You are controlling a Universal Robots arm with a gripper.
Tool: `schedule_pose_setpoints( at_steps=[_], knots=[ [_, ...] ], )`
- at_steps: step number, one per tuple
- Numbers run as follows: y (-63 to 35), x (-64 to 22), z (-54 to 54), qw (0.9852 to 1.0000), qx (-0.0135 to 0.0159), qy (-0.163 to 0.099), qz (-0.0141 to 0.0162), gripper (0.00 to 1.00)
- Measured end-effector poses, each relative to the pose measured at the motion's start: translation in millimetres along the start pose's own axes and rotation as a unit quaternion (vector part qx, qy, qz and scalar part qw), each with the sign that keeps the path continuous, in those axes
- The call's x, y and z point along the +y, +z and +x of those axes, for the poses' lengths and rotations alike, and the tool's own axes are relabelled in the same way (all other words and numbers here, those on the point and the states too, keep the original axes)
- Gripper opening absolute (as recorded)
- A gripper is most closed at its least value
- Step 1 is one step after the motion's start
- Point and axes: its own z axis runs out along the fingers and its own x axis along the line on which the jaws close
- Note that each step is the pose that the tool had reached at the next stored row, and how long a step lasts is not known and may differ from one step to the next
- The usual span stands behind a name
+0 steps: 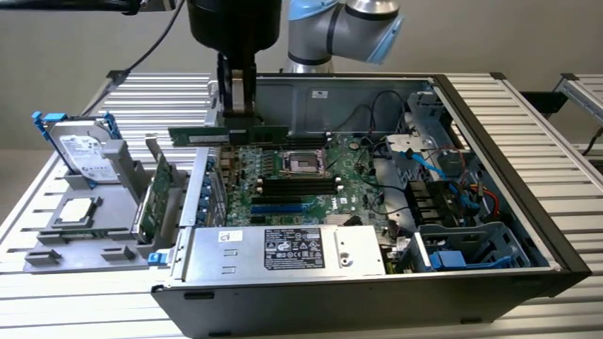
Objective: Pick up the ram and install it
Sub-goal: 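Pick up the ram and move it above insertion slot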
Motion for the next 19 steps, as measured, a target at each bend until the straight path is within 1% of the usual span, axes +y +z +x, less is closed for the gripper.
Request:
schedule_pose_setpoints(
  at_steps=[5, 12, 19],
  knots=[
    [-0.5, -15.7, -11.8, 1.0, 0.0001, 0.0, -0.0001, 0.14],
    [-1.1, -37.0, -19.2, 1.0, 0.0, 0.0, 0.0, 0.14],
    [-0.5, -50.5, -24.1, 1.0, -0.0001, 0.0, 0.0002, 0.14]
  ],
)
